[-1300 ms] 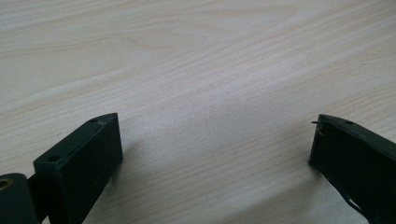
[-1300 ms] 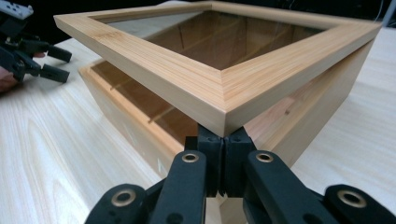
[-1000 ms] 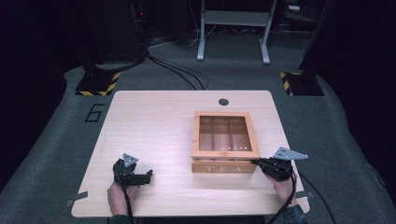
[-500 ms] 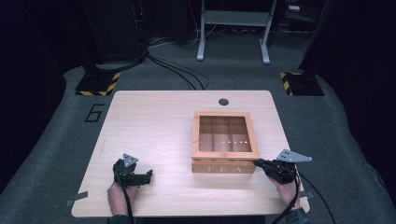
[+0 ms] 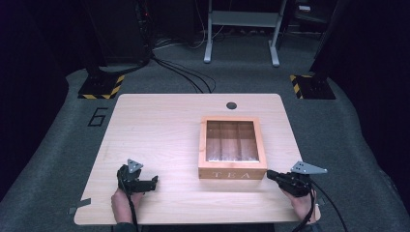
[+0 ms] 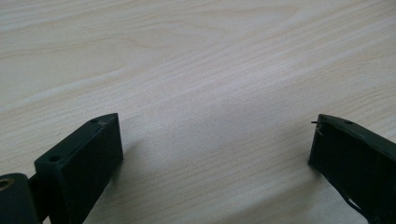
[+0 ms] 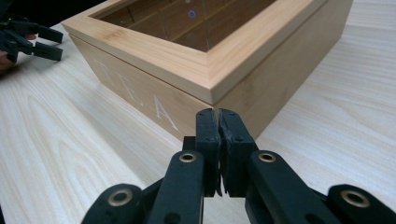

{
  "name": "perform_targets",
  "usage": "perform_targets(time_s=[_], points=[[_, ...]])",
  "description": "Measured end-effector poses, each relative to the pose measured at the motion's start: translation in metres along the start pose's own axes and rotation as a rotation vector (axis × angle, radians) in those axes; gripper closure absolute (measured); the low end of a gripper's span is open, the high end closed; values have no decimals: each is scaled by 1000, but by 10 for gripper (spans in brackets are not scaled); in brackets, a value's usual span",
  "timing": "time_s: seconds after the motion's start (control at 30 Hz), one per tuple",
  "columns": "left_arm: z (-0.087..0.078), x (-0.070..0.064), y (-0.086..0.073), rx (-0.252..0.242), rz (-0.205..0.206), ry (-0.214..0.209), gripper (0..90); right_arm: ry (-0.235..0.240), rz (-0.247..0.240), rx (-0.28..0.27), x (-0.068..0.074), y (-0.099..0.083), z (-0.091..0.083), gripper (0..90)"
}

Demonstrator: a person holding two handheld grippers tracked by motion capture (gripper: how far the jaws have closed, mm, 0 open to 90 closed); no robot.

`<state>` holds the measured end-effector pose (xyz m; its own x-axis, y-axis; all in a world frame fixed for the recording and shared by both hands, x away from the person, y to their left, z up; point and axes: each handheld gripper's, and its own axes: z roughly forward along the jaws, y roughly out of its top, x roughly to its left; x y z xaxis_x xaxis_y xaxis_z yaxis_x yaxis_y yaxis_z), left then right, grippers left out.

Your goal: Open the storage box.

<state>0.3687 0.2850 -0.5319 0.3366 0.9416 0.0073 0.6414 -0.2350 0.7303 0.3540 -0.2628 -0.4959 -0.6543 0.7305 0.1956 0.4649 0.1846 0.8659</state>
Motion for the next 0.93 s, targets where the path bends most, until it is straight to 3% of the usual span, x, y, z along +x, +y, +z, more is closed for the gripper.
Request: perform_targets(time_s=[0.1, 0.13, 0.23, 0.33, 0.43, 0.47, 0.5, 0.57, 0.6, 0.63, 0.73, 0.8, 0.93], points=[[0, 0, 0, 4, 1, -3, 24, -30, -2, 14, -2, -5, -2, 847], [0, 0, 0, 5, 1, -4, 24, -87, -5, 39, -3, -11, -2, 823], [0, 0, 0, 4, 1, -3, 24, -115, 11, 49, -7, -20, -4, 811], [0, 0, 0, 4, 1, -3, 24, -187, 20, 80, -10, -33, -6, 774], [0, 0, 0, 5, 1, -3, 24, -217, 8, 103, -10, -33, -6, 743], [0, 0, 0, 0, -1, -1, 25, -241, 14, 136, -11, -34, -4, 671], [0, 0, 0, -1, 0, -1, 25, -241, 14, 136, -11, -34, -4, 671], [0, 0, 0, -1, -1, 1, 25, -253, 6, 166, -11, -35, -3, 570], [0, 0, 0, -1, 0, 1, 25, -248, 27, 161, -13, -35, -3, 487], [0, 0, 0, -1, 0, 1, 25, -248, 27, 161, -13, -35, -3, 487], [0, 0, 0, -1, 0, 0, 25, -275, 70, 158, -15, -34, -3, 367], [0, 0, 0, -1, 0, 0, 25, -310, 54, 164, -15, -34, -1, 275], [0, 0, 0, -1, 0, 0, 25, -356, 10, 202, -11, -33, 4, 189]])
